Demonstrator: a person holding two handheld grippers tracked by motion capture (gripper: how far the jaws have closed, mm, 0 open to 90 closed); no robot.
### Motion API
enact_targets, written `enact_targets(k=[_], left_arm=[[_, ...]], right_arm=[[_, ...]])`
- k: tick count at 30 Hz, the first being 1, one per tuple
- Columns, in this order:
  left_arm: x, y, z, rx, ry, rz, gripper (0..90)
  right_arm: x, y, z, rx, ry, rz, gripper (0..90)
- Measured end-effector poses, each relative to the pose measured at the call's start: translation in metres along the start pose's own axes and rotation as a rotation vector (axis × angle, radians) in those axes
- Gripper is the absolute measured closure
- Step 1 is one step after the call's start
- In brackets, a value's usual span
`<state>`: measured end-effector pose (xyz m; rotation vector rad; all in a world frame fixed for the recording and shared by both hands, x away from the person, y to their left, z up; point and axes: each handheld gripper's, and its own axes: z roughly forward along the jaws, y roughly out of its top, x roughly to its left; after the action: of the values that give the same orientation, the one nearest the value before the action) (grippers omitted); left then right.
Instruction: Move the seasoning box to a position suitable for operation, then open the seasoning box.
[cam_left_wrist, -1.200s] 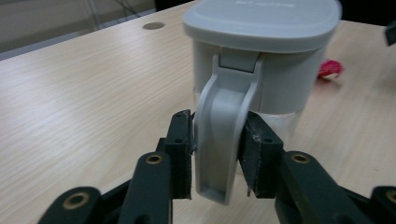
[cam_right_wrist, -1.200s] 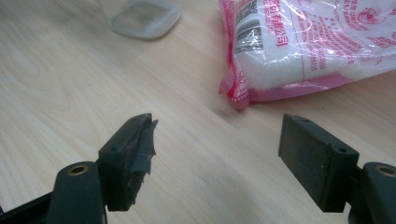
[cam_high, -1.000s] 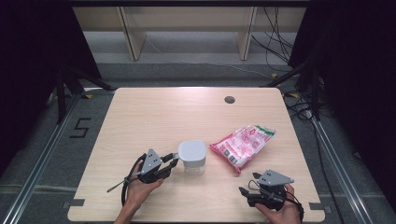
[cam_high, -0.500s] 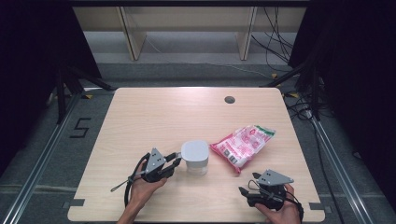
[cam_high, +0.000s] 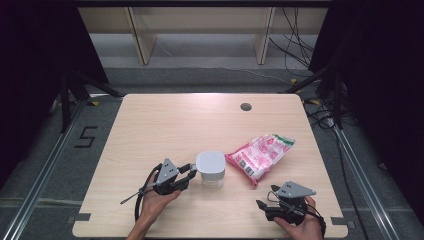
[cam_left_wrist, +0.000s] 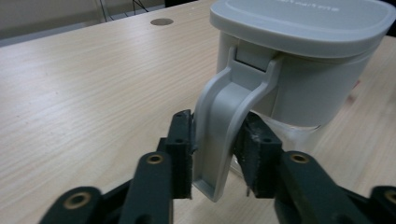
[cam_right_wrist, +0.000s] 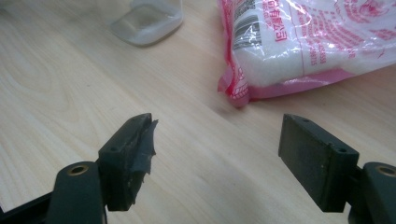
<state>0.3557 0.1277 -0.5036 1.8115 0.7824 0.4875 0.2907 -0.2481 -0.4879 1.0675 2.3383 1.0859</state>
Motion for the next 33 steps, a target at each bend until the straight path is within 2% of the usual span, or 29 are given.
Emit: enact_targets(k=[2, 4, 5, 6, 8, 10, 13, 17, 18, 21, 22, 23, 24, 26, 27, 29, 30, 32, 33], left_arm=[[0.000, 0.001, -0.003, 0.019, 0.004, 0.010, 58.2], [0.001, 0.002, -0.006, 0.042, -0.018, 0.012, 50.1], [0.001, 0.002, -0.006, 0.044, -0.028, -0.001, 47.1], [0.003, 0.003, -0.009, 0.061, -0.020, 0.013, 43.8], [0.003, 0.004, -0.012, 0.064, -0.029, -0.005, 39.0], [0.004, 0.006, -0.017, 0.078, -0.029, -0.003, 35.9], [0.002, 0.008, -0.022, 0.065, -0.032, -0.013, 33.1], [0.002, 0.013, -0.027, 0.068, -0.031, -0.014, 31.3], [0.002, 0.015, -0.029, 0.068, -0.042, -0.018, 31.6], [-0.001, 0.020, -0.032, 0.065, -0.039, -0.006, 32.4], [-0.002, 0.022, -0.034, 0.060, -0.039, 0.002, 32.7], [-0.003, 0.023, -0.035, 0.057, -0.045, -0.001, 33.4], [-0.004, 0.024, -0.036, 0.051, -0.042, 0.008, 34.8], [-0.006, 0.027, -0.039, 0.039, -0.033, 0.021, 41.7], [-0.007, 0.028, -0.040, 0.030, -0.036, 0.026, 45.4], [-0.008, 0.031, -0.044, 0.016, -0.018, 0.042, 55.9], [-0.008, 0.033, -0.045, 0.006, -0.031, 0.048, 61.7], [-0.011, 0.038, -0.046, -0.014, -0.032, 0.052, 73.5], [-0.011, 0.040, -0.046, -0.019, -0.029, 0.067, 77.4]], right_arm=[[-0.001, 0.000, 0.000, -0.006, -0.006, -0.013, 27.4], [0.000, 0.000, -0.001, -0.010, 0.007, 0.008, 27.4], [0.000, 0.000, -0.001, -0.007, 0.012, 0.009, 27.4], [0.000, 0.000, -0.001, -0.009, 0.016, 0.006, 27.5], [0.000, 0.000, -0.001, -0.009, 0.016, -0.007, 28.1], [0.001, 0.000, -0.001, -0.002, 0.022, -0.013, 28.0], [0.000, 0.001, 0.000, -0.002, 0.031, -0.028, 27.0], [0.001, 0.000, -0.001, -0.007, 0.007, -0.006, 26.1], [0.000, 0.000, -0.001, -0.017, -0.001, -0.021, 26.1], [0.000, 0.000, -0.001, -0.013, 0.001, 0.001, 26.1], [-0.001, 0.000, 0.000, -0.023, -0.006, -0.011, 26.1], [-0.001, 0.001, -0.001, -0.016, -0.002, 0.000, 26.1], [-0.002, 0.001, -0.001, -0.026, -0.008, -0.015, 26.1], [-0.001, 0.001, -0.001, -0.019, -0.004, -0.004, 26.0], [-0.002, 0.001, -0.001, -0.027, -0.011, -0.020, 26.0], [-0.001, 0.000, -0.001, -0.024, -0.012, -0.017, 25.9], [-0.001, 0.000, -0.001, -0.022, -0.013, -0.015, 25.9], [-0.002, 0.000, -0.002, -0.021, -0.021, -0.019, 25.9], [-0.002, 0.000, -0.002, -0.022, -0.023, -0.018, 25.9]])
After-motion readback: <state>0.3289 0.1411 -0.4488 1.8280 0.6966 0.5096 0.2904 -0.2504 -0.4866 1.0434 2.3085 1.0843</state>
